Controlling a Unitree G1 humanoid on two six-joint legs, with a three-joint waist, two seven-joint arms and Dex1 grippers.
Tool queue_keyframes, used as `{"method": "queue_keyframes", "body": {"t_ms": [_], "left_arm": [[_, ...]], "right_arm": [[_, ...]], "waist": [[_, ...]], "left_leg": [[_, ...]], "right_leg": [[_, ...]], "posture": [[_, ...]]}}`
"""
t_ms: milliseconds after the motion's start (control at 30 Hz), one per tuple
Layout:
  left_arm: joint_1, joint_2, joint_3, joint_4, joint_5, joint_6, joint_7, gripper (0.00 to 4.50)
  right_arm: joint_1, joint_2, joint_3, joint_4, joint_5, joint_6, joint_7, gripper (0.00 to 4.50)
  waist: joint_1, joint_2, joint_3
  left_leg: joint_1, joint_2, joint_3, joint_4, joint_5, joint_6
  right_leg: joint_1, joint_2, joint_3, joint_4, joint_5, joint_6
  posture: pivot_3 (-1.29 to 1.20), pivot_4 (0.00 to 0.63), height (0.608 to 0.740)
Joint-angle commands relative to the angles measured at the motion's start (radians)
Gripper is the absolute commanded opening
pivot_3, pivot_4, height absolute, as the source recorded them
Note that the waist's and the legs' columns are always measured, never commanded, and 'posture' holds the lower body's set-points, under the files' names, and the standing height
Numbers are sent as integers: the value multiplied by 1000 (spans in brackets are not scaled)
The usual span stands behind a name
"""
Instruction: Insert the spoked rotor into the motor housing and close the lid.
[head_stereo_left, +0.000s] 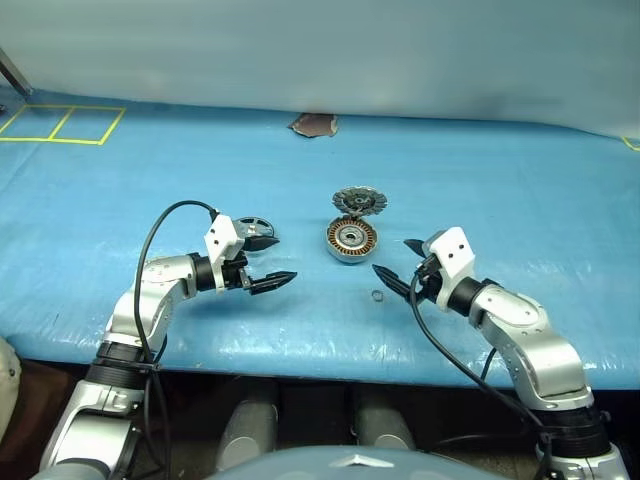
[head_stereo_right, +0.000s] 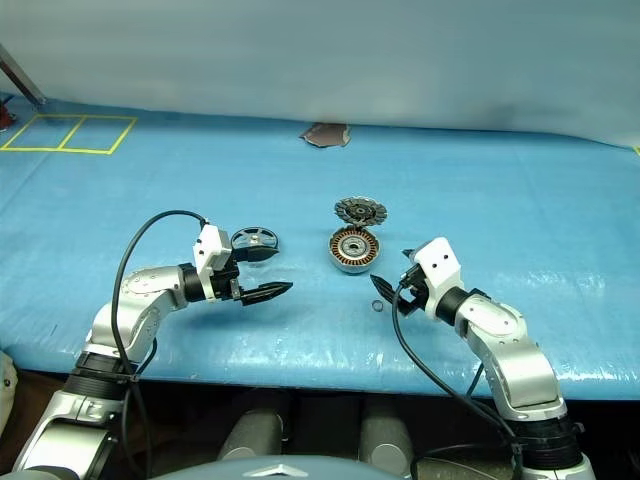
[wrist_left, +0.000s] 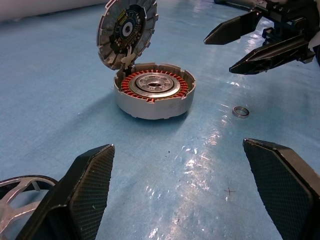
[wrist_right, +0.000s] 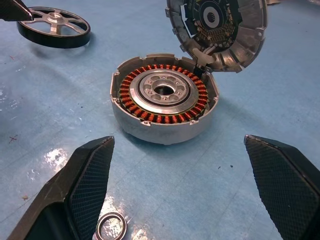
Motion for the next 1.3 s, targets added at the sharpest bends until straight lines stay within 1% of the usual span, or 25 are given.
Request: {"method": "queue_keyframes", "body": {"t_ms": [33, 467, 633, 767, 867, 933, 1100, 1300], "left_arm": [[-11, -4, 8, -23, 3, -23, 3, 4488], [-10, -8, 11, -20, 2, -35, 17, 4488], [-12, -10, 11, -16, 4, -39, 18, 4488], [-16, -11, 7, -11, 10, -40, 19, 4488], [-19, -12, 3, -7, 13, -40, 18, 4488], [-21, -13, 3, -5, 15, -40, 17, 4488], [-14, -17, 7, -7, 25, -51, 19, 4488], [36, -33, 17, -31, 2, -69, 11, 4488]], "right_arm": [[-26, -16, 2, -33, -9, -4, 2, 4365], [-35, -16, 9, -13, -24, -3, 9, 4365], [-54, -36, 39, -18, -38, 23, 25, 4365], [-128, -108, 132, 1, -112, 77, 54, 4365], [-232, -172, 250, 27, -183, 95, 121, 4365], [-305, -186, 308, 59, -218, 92, 157, 4365], [-470, -158, 429, 169, -289, 57, 239, 4365], [-558, -104, 492, 302, -345, 9, 282, 4365]], "waist": [[0, 0, 0], [0, 0, 0], [0, 0, 0], [-2, 0, 0], [-4, 0, 0], [-4, 0, 0], [-7, 0, 0], [-9, 0, 0]], "left_leg": [[0, 0, 0, 0, 0, 0], [0, 0, 0, 0, 0, 0], [0, 0, 0, 0, 0, 0], [1, 0, 0, 0, 0, 0], [1, 0, 1, 1, 0, 0], [1, 0, 1, 1, 0, 0], [0, 0, 0, 1, 0, 0], [0, 0, 0, 0, 0, 0]], "right_leg": [[0, 0, 0, 0, 0, 0], [0, 0, 0, 0, 0, 0], [0, 0, 0, 0, 0, 0], [0, 0, 0, 0, 0, 0], [0, 0, 0, 0, 0, 0], [0, 0, 0, 0, 0, 0], [0, 0, 0, 0, 0, 0], [0, 0, 0, 0, 0, 0]], "posture": [[0, 150, 740], [0, 150, 740], [0, 150, 740], [0, 150, 740], [0, 150, 740], [0, 150, 740], [0, 150, 740], [0, 150, 740]]}}
